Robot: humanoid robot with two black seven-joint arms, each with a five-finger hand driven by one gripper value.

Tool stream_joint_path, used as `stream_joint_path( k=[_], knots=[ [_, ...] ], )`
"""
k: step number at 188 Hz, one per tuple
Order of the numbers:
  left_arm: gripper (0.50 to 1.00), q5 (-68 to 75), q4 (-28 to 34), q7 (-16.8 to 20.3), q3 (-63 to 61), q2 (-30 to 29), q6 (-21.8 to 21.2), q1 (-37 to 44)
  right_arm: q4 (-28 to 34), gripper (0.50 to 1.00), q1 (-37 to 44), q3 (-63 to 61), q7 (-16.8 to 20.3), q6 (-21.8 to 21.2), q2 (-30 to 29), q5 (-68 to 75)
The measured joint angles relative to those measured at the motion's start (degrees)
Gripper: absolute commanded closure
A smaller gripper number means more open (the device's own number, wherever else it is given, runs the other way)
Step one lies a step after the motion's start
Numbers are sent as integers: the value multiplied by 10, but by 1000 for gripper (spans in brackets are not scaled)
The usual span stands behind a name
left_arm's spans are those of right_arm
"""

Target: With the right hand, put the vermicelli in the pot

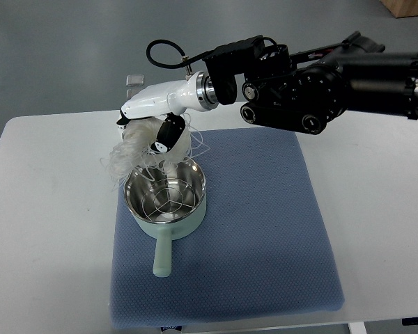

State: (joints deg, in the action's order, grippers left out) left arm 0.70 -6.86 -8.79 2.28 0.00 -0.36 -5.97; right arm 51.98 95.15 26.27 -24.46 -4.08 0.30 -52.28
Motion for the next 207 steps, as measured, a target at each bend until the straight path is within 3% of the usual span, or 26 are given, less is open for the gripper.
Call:
stream_joint_path(
  k=[34, 41, 42, 43, 44, 45, 46, 47, 48, 49, 50, 51, 57, 164, 207],
  knots=[
    [500, 0, 0, 0, 0, 0, 0, 1, -2, 1000, -31, 7, 0, 0, -3, -7],
    [500, 0, 0, 0, 0, 0, 0, 1, -3, 873, -35, 9, 0, 0, -3, -8],
    [500, 0, 0, 0, 0, 0, 0, 1, -3, 873, -36, 9, 0, 0, -3, -8],
    [500, 0, 0, 0, 0, 0, 0, 1, -3, 830, -36, 10, 0, 0, -3, -8],
    [500, 0, 0, 0, 0, 0, 0, 2, -3, 830, -37, 10, 0, 0, -3, -8],
    [500, 0, 0, 0, 0, 0, 0, 2, -3, 783, -37, 10, 0, 0, -3, -8],
    [500, 0, 0, 0, 0, 0, 0, 2, -3, 783, -38, 10, 0, 0, -3, -8],
    [500, 0, 0, 0, 0, 0, 0, 2, -3, 738, -38, 11, 0, 0, -3, -8],
    [500, 0, 0, 0, 0, 0, 0, 2, -3, 738, -39, 11, 0, 0, -3, -8],
    [500, 0, 0, 0, 0, 0, 0, 2, -3, 691, -39, 11, 0, 0, -3, -8],
    [500, 0, 0, 0, 0, 0, 0, 2, -3, 691, -39, 11, 0, 0, -3, -8],
    [500, 0, 0, 0, 0, 0, 0, 2, -3, 655, -40, 12, 0, 0, -3, -8],
    [500, 0, 0, 0, 0, 0, 0, 2, -3, 617, -42, 13, 0, 0, -3, -8],
    [500, 0, -1, 0, 0, 0, 0, 2, -4, 603, -47, -7, -1, 2, 9, 8],
    [500, 0, -1, 0, 0, 0, 0, 2, -34, 603, -68, -87, 6, 2, 55, 146]
  ],
)
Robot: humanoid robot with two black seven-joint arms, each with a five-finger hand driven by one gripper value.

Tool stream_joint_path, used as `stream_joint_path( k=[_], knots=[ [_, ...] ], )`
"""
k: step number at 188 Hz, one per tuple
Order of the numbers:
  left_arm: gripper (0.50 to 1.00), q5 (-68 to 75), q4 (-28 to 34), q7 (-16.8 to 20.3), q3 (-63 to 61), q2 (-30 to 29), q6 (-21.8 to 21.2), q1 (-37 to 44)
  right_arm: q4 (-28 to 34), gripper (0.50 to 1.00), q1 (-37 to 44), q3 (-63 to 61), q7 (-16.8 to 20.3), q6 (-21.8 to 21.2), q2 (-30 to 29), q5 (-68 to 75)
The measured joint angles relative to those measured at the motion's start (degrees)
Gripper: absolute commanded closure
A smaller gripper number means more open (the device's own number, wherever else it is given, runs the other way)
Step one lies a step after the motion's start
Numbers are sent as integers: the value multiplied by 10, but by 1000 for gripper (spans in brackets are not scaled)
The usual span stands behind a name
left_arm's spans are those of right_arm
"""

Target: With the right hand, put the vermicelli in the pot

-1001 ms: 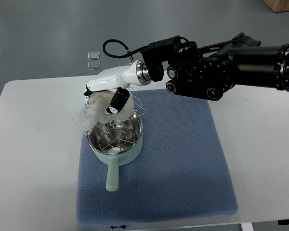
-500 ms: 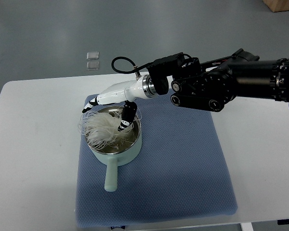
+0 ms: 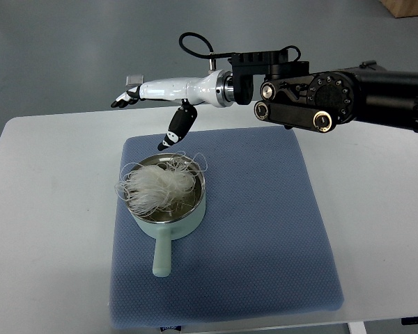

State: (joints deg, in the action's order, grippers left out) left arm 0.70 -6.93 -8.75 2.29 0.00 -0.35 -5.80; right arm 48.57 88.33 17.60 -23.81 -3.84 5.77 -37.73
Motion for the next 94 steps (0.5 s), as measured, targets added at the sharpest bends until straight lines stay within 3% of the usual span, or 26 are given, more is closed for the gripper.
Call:
stream_joint_path(
  k=[25, 57, 94],
  knots=[
    [500, 0, 0, 0, 0, 0, 0, 0, -55, 603, -52, -73, 9, 12, 15, 97],
    [500, 0, -2, 0, 0, 0, 0, 0, -128, 603, -141, -208, 55, 59, 17, 179],
    [500, 0, -4, 0, 0, 0, 0, 0, -158, 583, -243, -373, 83, 73, 15, 198]
  ],
)
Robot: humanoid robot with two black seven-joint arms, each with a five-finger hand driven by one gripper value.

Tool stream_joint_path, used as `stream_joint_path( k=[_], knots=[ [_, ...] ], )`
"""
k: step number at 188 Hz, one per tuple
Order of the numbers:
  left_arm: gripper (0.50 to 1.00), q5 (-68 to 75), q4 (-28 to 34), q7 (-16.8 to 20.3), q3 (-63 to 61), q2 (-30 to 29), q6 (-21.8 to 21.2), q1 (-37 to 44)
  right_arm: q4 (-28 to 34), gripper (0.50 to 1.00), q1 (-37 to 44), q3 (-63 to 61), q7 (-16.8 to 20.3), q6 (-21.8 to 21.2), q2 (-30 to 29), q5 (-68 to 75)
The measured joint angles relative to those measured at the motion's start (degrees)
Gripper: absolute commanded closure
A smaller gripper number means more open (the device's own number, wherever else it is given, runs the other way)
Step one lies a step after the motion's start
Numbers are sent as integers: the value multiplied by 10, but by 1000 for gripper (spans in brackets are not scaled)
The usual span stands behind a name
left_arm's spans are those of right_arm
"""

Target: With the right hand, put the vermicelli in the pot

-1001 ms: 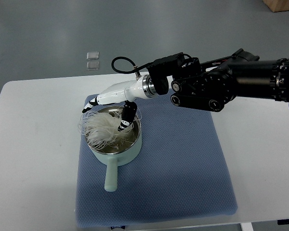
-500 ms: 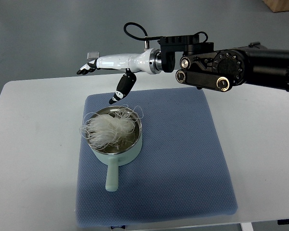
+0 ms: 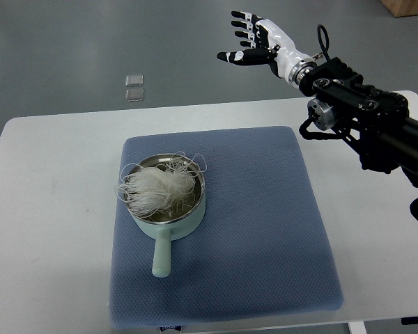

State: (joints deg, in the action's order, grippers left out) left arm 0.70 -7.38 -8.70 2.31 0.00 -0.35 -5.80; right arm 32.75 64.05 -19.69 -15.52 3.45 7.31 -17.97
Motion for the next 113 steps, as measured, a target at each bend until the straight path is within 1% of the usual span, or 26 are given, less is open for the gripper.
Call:
stream_joint_path(
  k=[41, 84, 113],
  knots=[
    [500, 0, -1, 0, 1, 0, 0, 0, -4, 576, -84, -120, 6, 1, 2, 1],
    [500, 0, 1, 0, 1, 0, 0, 0, -4, 576, -131, -184, 16, 0, 2, 1],
    [500, 0, 4, -1, 1, 0, 0, 0, -4, 576, -146, -198, 20, -2, 2, 2]
  ],
)
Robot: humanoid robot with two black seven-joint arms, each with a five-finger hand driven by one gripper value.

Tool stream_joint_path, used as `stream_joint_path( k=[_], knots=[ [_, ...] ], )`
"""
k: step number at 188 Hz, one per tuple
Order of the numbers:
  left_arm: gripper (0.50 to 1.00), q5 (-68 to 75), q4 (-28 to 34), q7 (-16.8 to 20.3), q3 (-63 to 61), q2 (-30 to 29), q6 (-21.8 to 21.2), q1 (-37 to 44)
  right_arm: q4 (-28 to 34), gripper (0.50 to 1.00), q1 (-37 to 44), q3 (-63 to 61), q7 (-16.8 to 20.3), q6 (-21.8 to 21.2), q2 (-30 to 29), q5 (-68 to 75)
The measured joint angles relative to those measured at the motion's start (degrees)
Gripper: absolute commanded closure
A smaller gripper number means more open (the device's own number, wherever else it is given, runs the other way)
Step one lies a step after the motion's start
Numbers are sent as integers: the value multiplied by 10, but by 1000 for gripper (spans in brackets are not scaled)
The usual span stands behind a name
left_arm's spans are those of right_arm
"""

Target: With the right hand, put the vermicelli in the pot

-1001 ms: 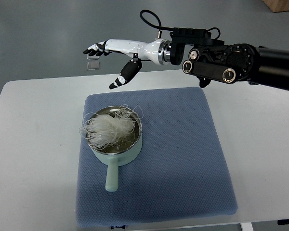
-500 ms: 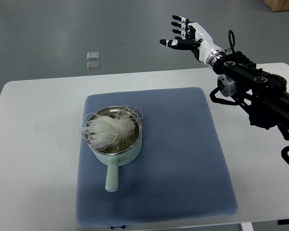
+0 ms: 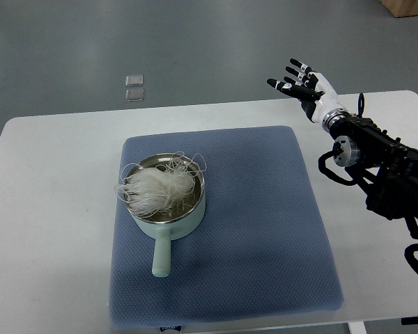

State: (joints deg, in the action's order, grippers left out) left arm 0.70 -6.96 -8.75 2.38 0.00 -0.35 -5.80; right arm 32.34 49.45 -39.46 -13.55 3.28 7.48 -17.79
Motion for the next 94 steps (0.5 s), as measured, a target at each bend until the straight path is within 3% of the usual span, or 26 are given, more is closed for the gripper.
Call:
stream_joint_path(
  k=[94],
  knots=[
    [500, 0, 0, 0, 0, 0, 0, 1, 2, 574, -7, -4, -7, -6, 4, 1]
  ],
)
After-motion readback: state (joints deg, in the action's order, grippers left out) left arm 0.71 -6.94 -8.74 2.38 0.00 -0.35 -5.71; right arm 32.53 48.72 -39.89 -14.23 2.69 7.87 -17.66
